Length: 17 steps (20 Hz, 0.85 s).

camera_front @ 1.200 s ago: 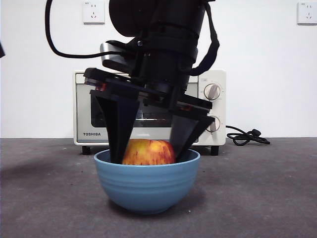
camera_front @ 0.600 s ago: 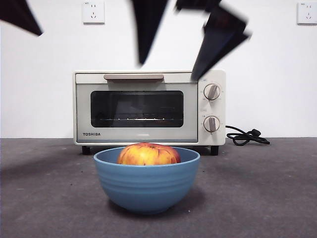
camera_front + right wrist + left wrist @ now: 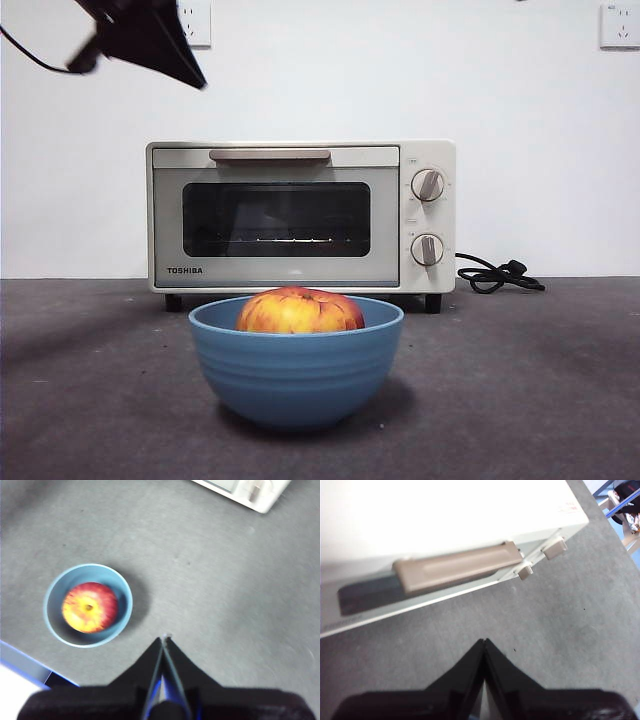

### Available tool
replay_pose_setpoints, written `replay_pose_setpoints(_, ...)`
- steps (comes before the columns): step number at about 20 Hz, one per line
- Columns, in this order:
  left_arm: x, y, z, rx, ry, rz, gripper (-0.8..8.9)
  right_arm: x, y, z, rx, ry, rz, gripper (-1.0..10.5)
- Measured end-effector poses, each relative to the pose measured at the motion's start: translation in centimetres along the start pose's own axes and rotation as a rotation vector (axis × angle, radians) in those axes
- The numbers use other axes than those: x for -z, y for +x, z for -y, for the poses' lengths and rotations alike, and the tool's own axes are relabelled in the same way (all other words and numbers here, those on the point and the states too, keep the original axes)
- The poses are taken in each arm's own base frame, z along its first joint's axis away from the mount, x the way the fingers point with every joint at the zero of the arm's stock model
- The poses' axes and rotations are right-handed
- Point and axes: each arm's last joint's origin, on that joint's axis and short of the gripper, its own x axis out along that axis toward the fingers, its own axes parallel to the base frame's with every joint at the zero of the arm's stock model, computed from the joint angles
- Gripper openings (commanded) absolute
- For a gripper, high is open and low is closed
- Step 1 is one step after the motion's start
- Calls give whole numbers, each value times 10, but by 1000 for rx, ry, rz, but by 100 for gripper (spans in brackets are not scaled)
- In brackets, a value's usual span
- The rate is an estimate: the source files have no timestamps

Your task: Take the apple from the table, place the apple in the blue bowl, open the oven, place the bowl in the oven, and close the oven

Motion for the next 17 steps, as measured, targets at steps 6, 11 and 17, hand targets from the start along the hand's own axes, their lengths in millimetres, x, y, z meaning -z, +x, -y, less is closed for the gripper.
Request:
replay_pose_setpoints(6,-21,41,-11,18,-1,23,-5,60,16,16,66,147,-33,-8)
replay_pose_setpoints(11,-25,58,-20,12,-13,63,-5,86,16,22,-3,272,-49,-8)
replay_pose_setpoints(17,-23,74,-29,-9,-43,42,-5,84,11,22,-40,339,6,-8)
